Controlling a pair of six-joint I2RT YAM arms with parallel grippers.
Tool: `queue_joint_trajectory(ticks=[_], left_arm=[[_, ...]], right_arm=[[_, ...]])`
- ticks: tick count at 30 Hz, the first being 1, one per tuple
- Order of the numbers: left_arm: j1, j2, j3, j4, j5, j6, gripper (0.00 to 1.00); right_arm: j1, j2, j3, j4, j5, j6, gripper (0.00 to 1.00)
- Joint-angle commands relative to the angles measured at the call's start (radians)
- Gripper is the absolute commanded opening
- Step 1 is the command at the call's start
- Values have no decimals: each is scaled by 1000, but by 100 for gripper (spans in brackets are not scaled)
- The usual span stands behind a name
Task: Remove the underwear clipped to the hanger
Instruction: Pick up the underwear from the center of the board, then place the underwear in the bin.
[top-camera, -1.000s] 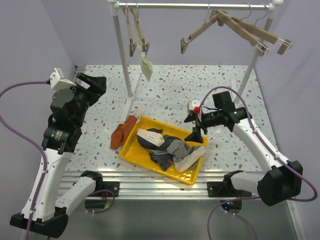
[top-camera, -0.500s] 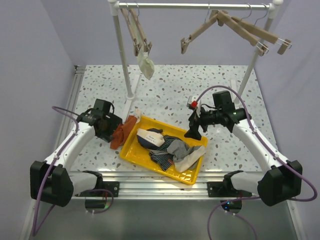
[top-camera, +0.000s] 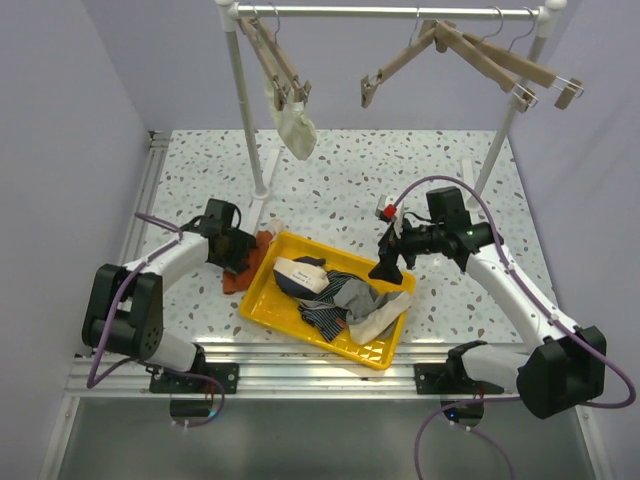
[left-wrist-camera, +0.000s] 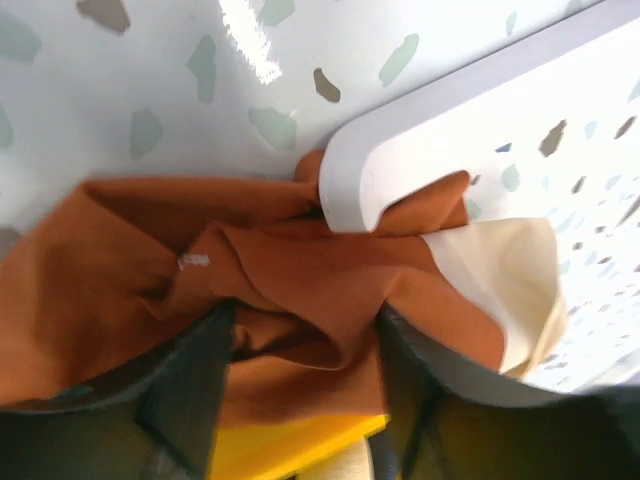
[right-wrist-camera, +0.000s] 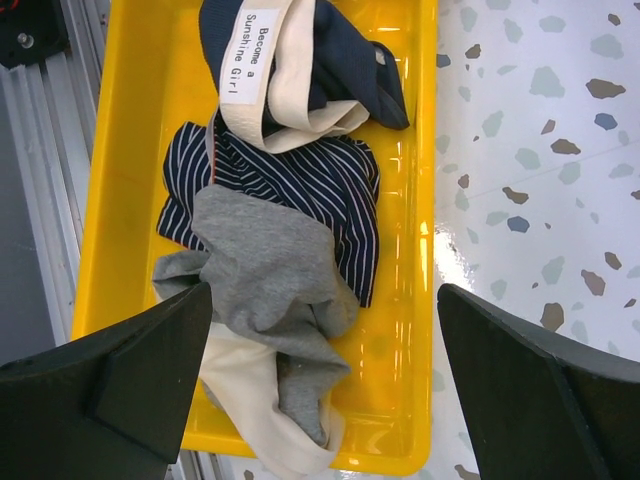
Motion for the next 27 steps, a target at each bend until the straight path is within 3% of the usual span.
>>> queue_joint_trajectory(ticks=[1, 2, 3, 4, 6, 9, 13, 16, 17, 19, 25, 27], left_arm=[[12, 28, -43, 96, -36, 3, 57], [17, 22, -60, 116, -51, 18, 47], [20, 16, -89, 143, -62, 21, 28], [23, 6, -101, 155, -69, 26, 19], [32, -41, -120, 191, -98, 85, 7], [32, -159, -118, 227, -170, 209, 0], [32, -375, -158, 427, -131, 561, 0], [32, -538, -230, 648, 24, 740, 0], [32, -588, -247, 709, 144, 780, 0], [32, -631, -250, 726, 308, 881, 1], [32, -691, -316, 817, 715, 961, 3], [31, -692, -319, 814, 769, 955, 3]], right_arm=[[-4, -31, -2, 20, 4, 19, 99], [-4, -31, -1, 19, 4, 18, 99], [-4, -30, 1, 18, 4, 15, 99], [-4, -30, 3, 18, 4, 14, 98], [-4, -30, 7, 13, 5, 11, 99], [-4, -27, 15, 4, 1, 5, 98], [-4, -19, 29, -3, -16, -8, 99], [-4, -10, 38, -11, -35, -31, 99], [-5, -7, 41, -7, -41, -34, 99], [-5, -7, 41, 1, -42, -40, 99], [-4, -22, 30, 55, -30, -55, 99], [-4, -34, 29, 79, -21, -43, 99]])
